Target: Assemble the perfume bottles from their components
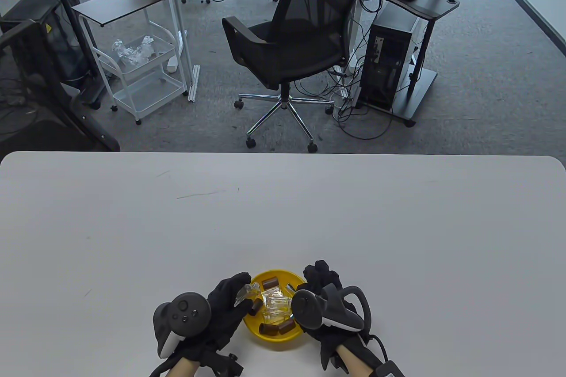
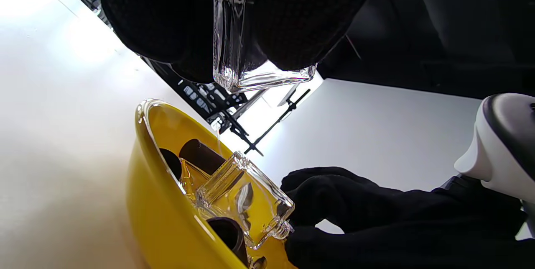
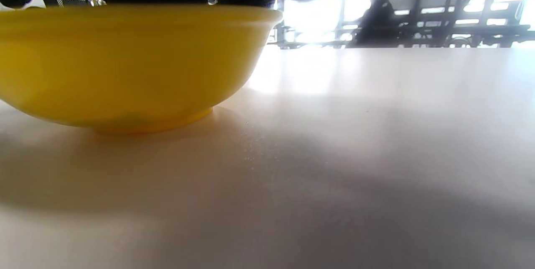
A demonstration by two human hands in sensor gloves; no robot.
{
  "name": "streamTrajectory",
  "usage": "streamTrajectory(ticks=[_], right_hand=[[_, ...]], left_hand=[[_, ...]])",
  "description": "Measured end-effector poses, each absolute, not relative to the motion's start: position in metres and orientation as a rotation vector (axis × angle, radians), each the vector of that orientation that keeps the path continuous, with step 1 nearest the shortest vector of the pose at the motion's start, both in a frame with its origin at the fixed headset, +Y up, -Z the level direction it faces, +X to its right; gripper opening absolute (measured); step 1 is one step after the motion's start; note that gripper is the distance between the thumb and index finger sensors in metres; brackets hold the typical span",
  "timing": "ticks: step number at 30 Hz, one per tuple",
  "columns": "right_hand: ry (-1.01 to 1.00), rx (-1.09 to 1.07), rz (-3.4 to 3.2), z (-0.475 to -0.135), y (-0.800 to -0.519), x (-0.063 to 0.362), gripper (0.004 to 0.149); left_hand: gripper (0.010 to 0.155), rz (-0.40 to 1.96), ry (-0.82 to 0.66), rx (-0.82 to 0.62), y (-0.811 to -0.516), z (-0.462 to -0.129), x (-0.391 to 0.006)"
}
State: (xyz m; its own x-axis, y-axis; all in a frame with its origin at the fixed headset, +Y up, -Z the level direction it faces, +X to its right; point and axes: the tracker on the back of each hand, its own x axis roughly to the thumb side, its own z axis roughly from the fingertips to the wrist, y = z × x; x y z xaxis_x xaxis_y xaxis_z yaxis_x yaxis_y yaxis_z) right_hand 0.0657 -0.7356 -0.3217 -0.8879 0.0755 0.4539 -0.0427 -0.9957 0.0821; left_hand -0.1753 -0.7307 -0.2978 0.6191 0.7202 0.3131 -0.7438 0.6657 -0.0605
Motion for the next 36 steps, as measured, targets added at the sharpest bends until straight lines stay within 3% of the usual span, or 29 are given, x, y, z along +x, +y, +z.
streamTrajectory(ticks=[19,36], right_hand=[[-0.179,0.700,2.728,-0.305,-0.686,0.099,0.044],[-0.204,0.866,2.548,-0.296,-0.682,0.088,0.043]], left_hand=[[0.058,0.769,-0.367,0.093,-0.729,-0.297,-0.168],[0.058,0.698,-0.374,0.148,-0.725,-0.293,-0.169]])
